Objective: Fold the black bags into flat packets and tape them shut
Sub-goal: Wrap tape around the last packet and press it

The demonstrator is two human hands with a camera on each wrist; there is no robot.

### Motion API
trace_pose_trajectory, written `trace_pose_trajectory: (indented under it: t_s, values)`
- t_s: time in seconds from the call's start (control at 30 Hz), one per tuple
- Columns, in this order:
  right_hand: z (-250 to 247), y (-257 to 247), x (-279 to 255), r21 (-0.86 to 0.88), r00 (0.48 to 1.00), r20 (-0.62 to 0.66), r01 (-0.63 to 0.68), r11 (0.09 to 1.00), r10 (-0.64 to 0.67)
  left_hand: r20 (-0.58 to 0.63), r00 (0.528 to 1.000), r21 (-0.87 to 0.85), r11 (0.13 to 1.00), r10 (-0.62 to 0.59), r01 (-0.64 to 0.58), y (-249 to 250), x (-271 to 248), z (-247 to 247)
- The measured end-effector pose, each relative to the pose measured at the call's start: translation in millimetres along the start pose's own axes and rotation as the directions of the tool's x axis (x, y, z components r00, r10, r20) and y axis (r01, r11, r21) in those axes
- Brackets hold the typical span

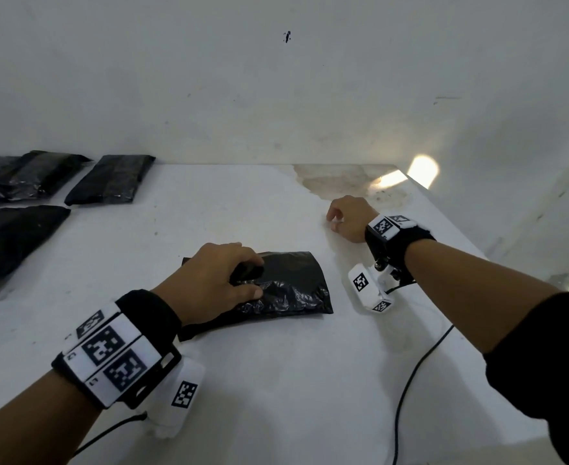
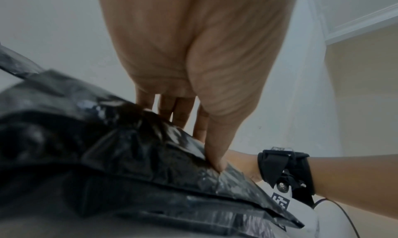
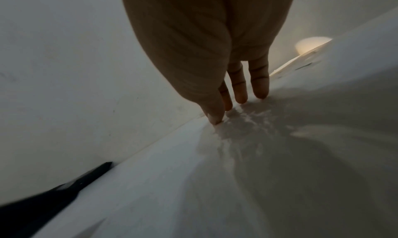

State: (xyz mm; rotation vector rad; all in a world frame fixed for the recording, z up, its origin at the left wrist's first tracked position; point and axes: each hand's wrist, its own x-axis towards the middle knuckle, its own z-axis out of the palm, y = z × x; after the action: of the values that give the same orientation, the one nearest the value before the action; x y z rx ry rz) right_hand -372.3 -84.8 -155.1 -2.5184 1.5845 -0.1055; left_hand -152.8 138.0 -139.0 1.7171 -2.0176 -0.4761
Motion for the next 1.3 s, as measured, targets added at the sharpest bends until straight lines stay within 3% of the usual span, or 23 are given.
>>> trace_pose_trajectory:
  t_s: [0.33,0.6,0.7,0.8,0.9,1.13,1.3]
  values:
    - [-1,6,9,0.136,0.995,0.015,-0.099,0.986,0.098,0.026,0.999,0.011,0.999,-0.04,0.04,7,-3,-2]
    - [-7,3,10,0.037,0.996,-0.063,-0.063,0.997,0.065,0.036,0.999,0.06,0.998,-0.006,0.004,10,-4,-2]
    - [-9,-2,7,-0.06,0.998,-0.006,-0.056,0.997,0.056,0.036,0.999,0.056,0.998,-0.021,0.019,11,-5,-1]
    - [-13,-6,4,-0.134,0.997,0.077,-0.015,0.991,0.025,0.025,0.999,0.066,0.998,-0.022,0.02,12,-5,-1]
    - [-19,-1,-6,-0.072,0.996,0.088,0.024,0.997,-0.018,0.014,1.0,0.105,0.994,-0.021,0.02,14,-5,1]
    - [-33,-5,-39,0.114,0.993,-0.038,0.114,0.987,-0.11,-0.05,0.997,0.153,0.987,0.065,-0.057,19,-8,1]
    - [-60,-24,-71,0.114,0.972,-0.082,0.227,0.967,-0.218,-0.027,0.998,0.25,0.967,0.059,-0.05,29,-11,4]
